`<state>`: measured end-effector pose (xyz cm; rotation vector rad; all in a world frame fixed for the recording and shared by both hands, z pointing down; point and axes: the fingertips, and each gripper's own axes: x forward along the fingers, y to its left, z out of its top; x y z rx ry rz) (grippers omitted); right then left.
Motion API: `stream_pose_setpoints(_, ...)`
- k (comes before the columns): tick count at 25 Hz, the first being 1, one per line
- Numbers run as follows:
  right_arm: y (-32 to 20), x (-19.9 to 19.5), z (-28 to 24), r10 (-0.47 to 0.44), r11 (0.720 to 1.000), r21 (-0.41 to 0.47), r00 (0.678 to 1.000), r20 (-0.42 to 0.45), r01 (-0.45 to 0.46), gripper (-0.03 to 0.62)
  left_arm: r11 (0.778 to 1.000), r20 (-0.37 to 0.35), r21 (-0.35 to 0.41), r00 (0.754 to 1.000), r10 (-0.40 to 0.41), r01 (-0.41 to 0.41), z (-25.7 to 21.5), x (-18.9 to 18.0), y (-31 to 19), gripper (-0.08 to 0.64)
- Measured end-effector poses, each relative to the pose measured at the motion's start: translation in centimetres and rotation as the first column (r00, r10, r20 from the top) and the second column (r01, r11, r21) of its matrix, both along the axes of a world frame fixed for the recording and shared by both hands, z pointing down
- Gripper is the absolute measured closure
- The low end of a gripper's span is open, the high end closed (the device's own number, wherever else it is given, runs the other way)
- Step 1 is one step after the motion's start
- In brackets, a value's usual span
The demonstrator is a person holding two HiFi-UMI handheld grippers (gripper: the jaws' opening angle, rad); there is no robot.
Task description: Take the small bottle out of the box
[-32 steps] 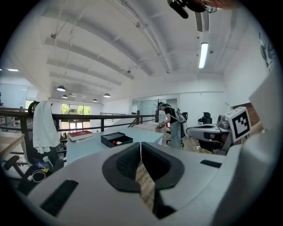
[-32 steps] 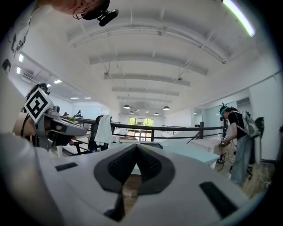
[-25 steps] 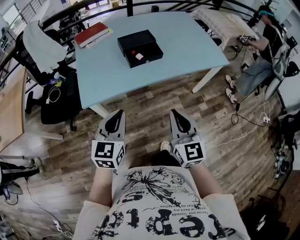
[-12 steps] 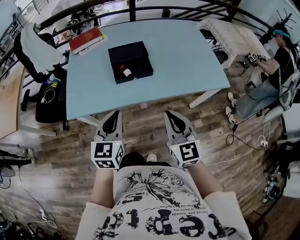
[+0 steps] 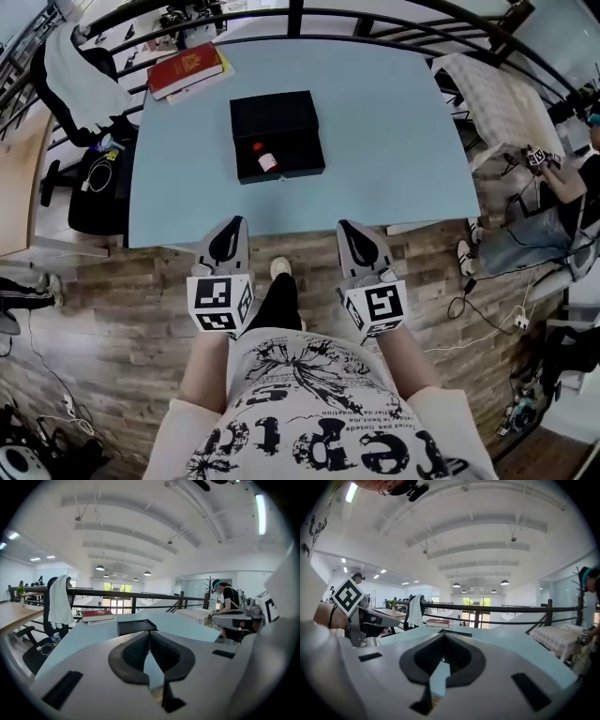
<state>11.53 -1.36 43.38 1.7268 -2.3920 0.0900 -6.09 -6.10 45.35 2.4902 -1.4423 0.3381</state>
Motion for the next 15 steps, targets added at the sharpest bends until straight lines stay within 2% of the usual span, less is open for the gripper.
stream_pose_setpoints(8,-12.3,1.0,-0.1,-0.036,0.999,-0.021,0.999,-0.027,0.036,0.580,0.999,-0.053,-0.030,0.998,-0.020,0.018,0.1,1.8,-11.4,0.537)
stream_pose_setpoints(11,-15.7,0.9,-0.5,-0.061,0.998,-0.020,0.997,-0.040,0.060,0.580,0.999,-0.059,-0.046,0.998,-0.021,0.018,0.3,2.3,-14.4,0.537)
stream_pose_setpoints(15,-19.3,0.8,-0.3,-0.092,0.995,-0.027,0.995,-0.024,0.092,0.580,0.994,-0.042,-0.107,0.999,-0.033,0.028,1.8,2.8,-17.0,0.537)
